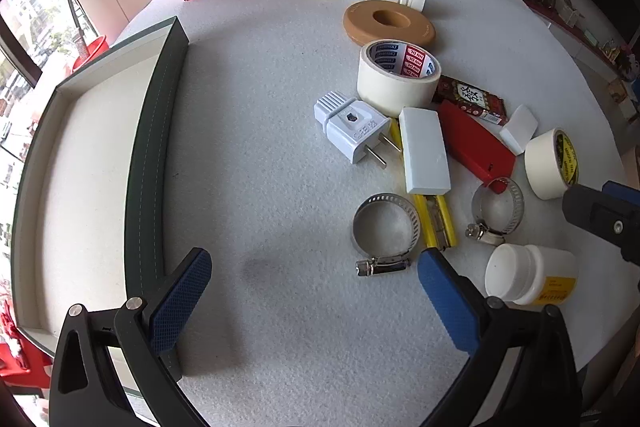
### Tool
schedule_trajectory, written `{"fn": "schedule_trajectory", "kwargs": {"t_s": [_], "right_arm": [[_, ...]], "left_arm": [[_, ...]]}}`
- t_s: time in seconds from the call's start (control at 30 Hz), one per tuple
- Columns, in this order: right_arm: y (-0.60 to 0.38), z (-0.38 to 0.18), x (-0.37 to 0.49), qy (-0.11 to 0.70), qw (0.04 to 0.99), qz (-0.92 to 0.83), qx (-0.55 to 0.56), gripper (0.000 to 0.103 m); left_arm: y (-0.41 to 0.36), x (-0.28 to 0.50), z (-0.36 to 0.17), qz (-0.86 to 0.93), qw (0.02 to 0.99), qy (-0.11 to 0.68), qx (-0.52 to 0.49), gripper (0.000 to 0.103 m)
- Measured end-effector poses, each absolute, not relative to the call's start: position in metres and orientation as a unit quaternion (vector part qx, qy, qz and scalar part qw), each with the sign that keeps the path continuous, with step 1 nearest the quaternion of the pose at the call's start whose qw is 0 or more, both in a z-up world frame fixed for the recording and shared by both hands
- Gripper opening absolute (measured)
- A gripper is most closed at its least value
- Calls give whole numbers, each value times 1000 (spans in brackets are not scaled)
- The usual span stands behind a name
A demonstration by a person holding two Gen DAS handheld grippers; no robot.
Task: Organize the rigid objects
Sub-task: 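Move left tool toward the metal hose clamp while right tool approaches the masking tape roll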
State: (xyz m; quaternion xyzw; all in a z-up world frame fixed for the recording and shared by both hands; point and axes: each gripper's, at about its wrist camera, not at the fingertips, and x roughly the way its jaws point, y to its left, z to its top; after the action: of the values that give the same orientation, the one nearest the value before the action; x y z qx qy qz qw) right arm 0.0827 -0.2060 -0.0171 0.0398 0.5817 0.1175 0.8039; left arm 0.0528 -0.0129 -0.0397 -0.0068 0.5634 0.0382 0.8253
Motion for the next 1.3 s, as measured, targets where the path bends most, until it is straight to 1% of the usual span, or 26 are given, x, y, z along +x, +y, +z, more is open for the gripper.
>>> {"fn": "schedule_trajectory", "kwargs": {"t_s": [0.3,0.6,0.97,1.13,1.3], "right_arm": [[-211,-20,83,586,801,111,46,103],[-218,-25,84,590,799,102,47,103],[-207,-31,96,584,805,100,27,103],[-200,-52,115,598,797,90,18,103],[-201,-55,119,589,804,77,8,103]], "left_arm": [[-8,65,-49,43,826,562,-8,103],[20,76,-49,71,828,555,-24,103],[0,72,-50,62,828,557,-26,103],[0,72,-52,56,829,555,-41,103],[-2,69,-52,57,834,547,-41,103]]}}
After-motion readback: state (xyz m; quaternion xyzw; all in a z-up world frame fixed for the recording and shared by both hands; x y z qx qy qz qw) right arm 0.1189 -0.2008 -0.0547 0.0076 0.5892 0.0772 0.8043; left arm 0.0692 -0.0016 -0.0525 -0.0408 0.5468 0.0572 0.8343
